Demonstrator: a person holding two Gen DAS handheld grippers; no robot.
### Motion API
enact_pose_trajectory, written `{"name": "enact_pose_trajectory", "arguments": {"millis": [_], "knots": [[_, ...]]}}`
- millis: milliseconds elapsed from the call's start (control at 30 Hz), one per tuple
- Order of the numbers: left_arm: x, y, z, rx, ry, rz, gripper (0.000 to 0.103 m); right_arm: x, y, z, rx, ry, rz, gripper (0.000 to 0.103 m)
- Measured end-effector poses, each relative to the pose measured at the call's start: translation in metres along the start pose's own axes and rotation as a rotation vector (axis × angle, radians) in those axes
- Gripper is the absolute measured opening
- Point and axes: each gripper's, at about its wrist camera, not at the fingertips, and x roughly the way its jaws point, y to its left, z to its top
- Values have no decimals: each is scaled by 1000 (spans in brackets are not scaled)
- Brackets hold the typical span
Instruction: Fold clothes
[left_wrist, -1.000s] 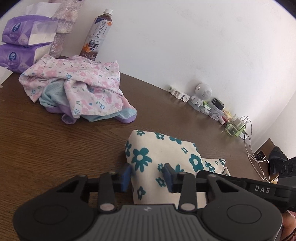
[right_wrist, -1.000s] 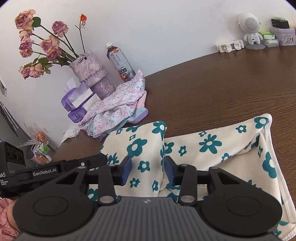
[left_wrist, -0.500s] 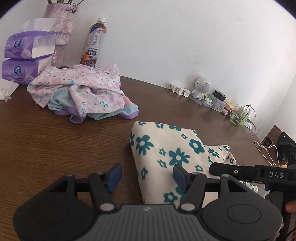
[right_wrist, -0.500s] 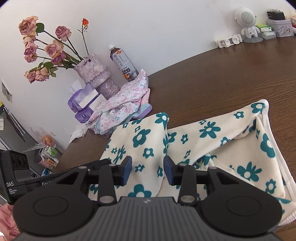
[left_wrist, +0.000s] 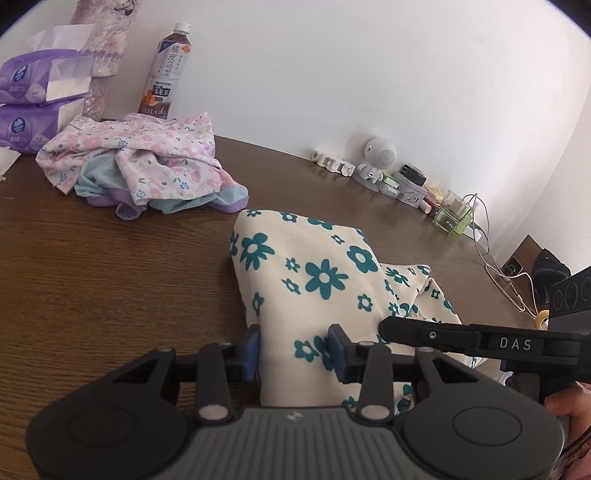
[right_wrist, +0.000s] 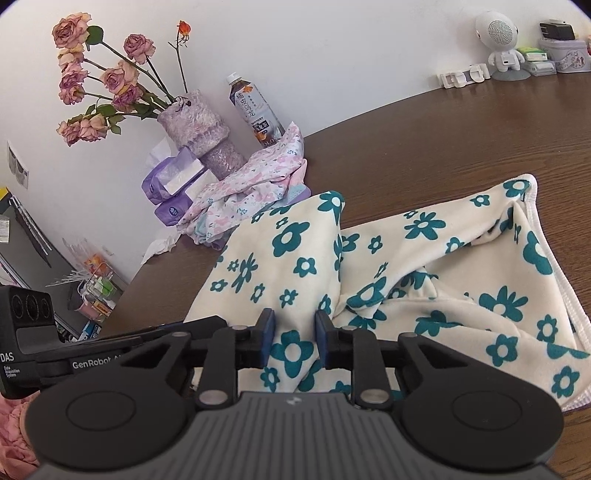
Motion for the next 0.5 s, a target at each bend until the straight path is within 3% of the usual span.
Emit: {"name": "enact_pose_trajectory", "arguments": {"millis": [133,267,367,433,500], "knots": [[-1,1,1,-10,-4,1,42,0,1,0,0,-6,-2,23],[1,7,16,-38,-22,0,49,-3,2,12,-24,-37,-26,38],[10,15,33,-83,-32,4,49,3,0,30,-24,-52,-58,38],[22,23,42,-133,-17,-1,46,13,-3,41,-1,-40,-64,38],[32,28,45,-158,-1,-10,31,23,-7,48,35,-20,-59,38]]}}
